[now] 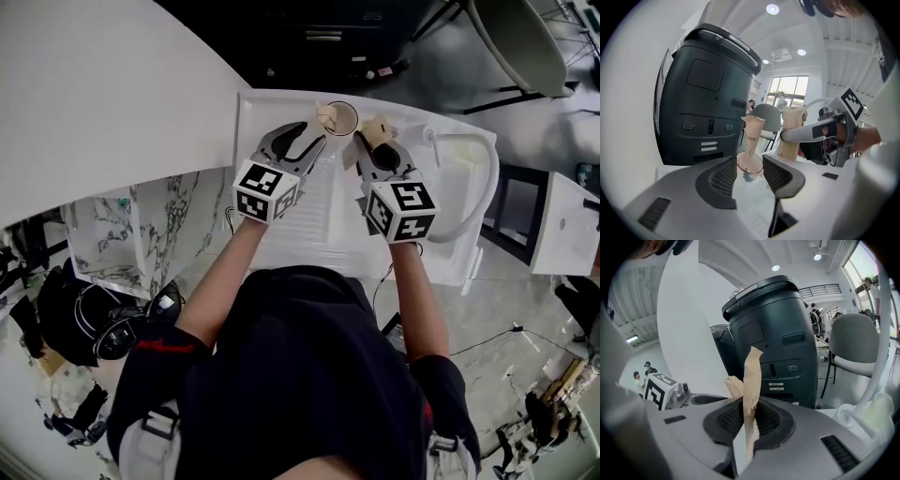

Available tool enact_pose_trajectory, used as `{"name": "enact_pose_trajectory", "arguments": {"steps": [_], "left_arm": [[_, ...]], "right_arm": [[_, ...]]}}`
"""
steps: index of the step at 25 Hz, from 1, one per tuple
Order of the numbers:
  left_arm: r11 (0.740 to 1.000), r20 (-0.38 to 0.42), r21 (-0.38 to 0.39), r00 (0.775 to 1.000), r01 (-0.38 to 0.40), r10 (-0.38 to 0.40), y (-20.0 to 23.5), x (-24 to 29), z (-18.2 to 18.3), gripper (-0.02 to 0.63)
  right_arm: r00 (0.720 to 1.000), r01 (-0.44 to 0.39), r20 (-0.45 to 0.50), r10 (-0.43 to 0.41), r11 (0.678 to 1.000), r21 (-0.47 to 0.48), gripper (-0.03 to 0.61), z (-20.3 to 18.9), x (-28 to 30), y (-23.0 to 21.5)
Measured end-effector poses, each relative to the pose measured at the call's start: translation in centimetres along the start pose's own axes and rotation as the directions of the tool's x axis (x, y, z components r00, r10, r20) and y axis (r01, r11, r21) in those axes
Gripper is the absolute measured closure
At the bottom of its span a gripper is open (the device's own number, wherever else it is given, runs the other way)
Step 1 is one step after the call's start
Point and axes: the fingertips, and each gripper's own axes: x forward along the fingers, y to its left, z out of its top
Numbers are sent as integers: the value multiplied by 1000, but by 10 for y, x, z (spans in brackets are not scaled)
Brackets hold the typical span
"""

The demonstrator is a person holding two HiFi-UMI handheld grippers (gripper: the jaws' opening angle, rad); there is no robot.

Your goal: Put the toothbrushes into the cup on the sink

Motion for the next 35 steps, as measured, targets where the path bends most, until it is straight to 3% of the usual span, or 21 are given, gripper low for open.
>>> {"name": "enact_pose_trajectory", "arguments": {"steps": [5,17,35], "left_arm": [[999,24,-2,999,-32,32,-5,-17,0,443],[997,86,-3,993,-80,80,-7,-44,-2,560],[999,170,35,985,-10,4,-22,-103,14,595]], "right_arm": [[999,-48,-19,47,999,-16,517,-5,4,11],[994,-103,-50,100,993,-59,517,-15,6,29],[998,-60,-17,58,990,-128,518,1,-15,73]]}}
